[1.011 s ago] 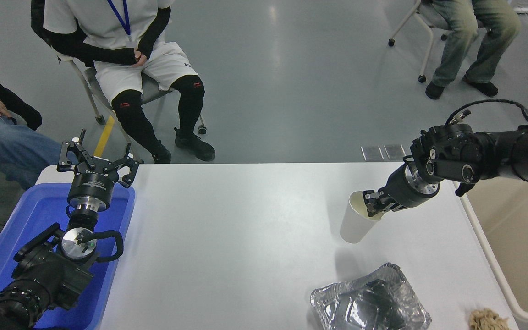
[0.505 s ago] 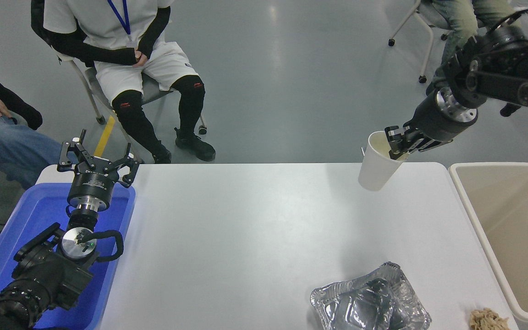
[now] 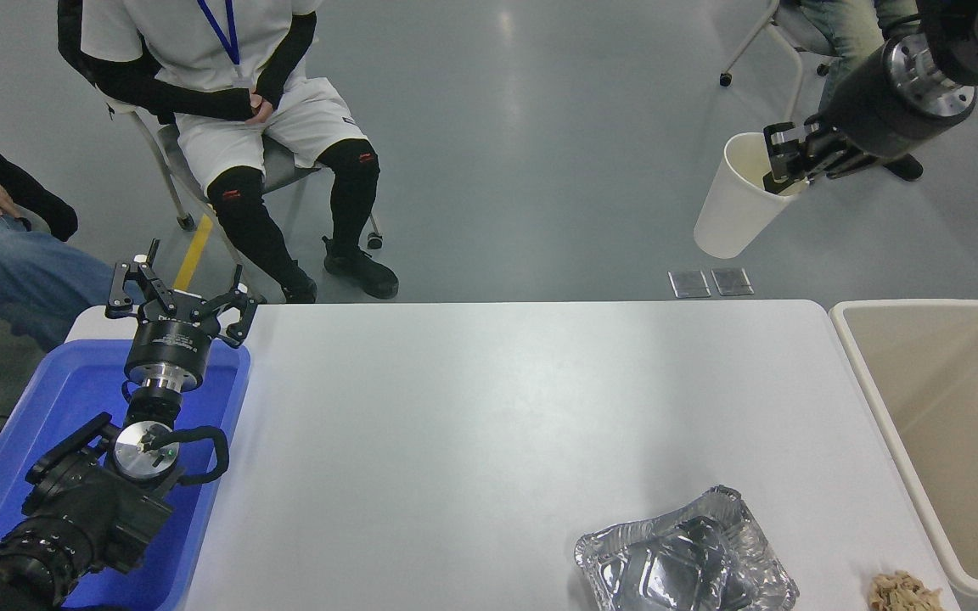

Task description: Pick up paper cup place in dustbin

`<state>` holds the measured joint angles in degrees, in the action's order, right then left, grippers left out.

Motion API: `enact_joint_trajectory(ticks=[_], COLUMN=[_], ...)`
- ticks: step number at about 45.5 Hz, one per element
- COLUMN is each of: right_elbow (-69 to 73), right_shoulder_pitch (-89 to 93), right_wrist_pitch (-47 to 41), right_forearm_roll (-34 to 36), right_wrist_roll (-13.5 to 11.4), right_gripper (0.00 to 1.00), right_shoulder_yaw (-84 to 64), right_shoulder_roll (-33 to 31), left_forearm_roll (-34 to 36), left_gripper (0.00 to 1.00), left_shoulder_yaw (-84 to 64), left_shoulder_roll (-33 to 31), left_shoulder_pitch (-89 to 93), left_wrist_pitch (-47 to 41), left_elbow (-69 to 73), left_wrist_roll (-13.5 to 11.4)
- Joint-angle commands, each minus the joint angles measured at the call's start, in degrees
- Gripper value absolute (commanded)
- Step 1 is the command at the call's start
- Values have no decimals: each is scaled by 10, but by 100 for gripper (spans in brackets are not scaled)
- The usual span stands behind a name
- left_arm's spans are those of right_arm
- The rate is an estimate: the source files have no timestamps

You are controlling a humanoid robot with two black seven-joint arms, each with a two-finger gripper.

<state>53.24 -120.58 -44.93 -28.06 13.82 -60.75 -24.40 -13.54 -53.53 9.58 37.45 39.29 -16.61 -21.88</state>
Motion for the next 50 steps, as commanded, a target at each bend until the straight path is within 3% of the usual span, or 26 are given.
enact_joint_trajectory(ticks=[1, 14, 38, 50], right_elbow=[1, -4, -5, -6], right_shoulder_pitch=[-11, -4, 31, 45], right_wrist_pitch=[-1, -1, -1, -1], right_forearm_roll=[-4, -48, -182, -209], right_wrist_roll=[0, 0, -6, -13], right_gripper=[0, 0, 0, 0], right_shoulder_yaw=[0, -2, -2, -7], right_shoulder_roll=[-9, -80, -313, -386], left_forearm_roll=[0, 1, 0, 0], left_gripper=[99, 99, 99, 99], left_shoulder_yaw=[0, 0, 0, 0], left_shoulder_roll=[0, 0, 0, 0], left_shoulder_pitch=[0, 0, 0, 0], left_wrist_pitch=[0, 0, 0, 0], left_elbow=[0, 0, 0, 0], left_wrist_roll=[0, 0, 0, 0])
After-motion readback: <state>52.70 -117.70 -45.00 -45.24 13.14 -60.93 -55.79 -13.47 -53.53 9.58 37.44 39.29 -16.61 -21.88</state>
